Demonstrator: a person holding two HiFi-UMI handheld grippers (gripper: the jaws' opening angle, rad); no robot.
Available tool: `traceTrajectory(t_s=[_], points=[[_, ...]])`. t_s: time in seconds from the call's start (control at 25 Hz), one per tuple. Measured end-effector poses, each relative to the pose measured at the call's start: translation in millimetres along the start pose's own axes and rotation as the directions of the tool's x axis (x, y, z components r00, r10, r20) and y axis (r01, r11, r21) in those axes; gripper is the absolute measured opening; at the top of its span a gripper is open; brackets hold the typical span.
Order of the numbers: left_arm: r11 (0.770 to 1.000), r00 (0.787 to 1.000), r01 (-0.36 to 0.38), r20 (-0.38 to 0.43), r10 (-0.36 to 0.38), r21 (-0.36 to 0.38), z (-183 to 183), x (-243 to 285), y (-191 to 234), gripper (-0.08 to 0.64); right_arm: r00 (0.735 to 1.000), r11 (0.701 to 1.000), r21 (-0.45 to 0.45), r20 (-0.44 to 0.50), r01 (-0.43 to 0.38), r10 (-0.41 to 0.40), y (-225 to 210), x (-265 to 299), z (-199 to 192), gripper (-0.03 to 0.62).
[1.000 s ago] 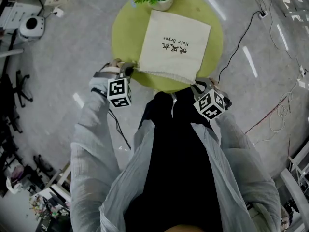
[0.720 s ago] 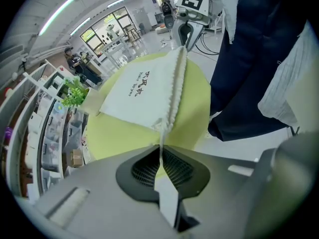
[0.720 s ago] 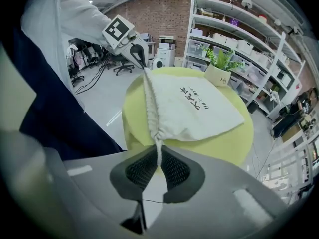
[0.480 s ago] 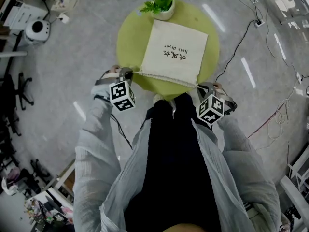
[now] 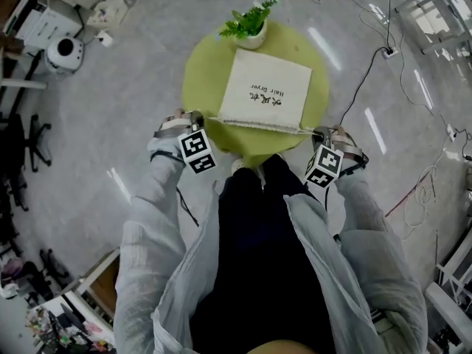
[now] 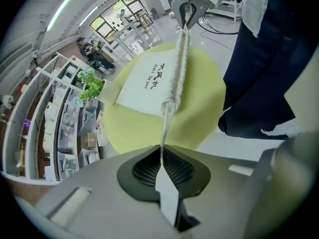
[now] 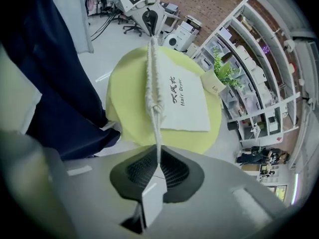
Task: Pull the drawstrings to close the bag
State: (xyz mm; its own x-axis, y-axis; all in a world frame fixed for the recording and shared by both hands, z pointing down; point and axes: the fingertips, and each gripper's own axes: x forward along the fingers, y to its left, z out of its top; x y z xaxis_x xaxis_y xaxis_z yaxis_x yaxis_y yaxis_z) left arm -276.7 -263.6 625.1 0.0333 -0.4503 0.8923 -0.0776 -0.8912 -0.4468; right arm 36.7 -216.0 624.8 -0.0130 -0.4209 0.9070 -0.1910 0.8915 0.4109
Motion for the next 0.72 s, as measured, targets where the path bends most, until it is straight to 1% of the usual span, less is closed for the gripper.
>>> traceTrajectory(t_s=[0.32,0.6,0.72], points=[[1.000,0.999,0.004,-0.035,-0.004,0.003,-6.8,2.3,-4.2,0.034,0.997,0.997,-0.077,-0.067,0.030,-0.036,-12.2,2.1,-23.3,0.018],[1.000,0.998,-0.013,-0.057,0.013,-0.001,-16.2,4.7,2.3,0.034,0.993,0.994,-0.103,-0.111,0.034,-0.046,-25.1,2.5,-38.4,0.017],[1.000,0.997,-0.020,-0.070,0.019,-0.013,-22.5,4.6,7.3,0.034,0.990,0.992,-0.111,-0.122,0.051,-0.065,-32.3,1.1,-42.0,0.017]])
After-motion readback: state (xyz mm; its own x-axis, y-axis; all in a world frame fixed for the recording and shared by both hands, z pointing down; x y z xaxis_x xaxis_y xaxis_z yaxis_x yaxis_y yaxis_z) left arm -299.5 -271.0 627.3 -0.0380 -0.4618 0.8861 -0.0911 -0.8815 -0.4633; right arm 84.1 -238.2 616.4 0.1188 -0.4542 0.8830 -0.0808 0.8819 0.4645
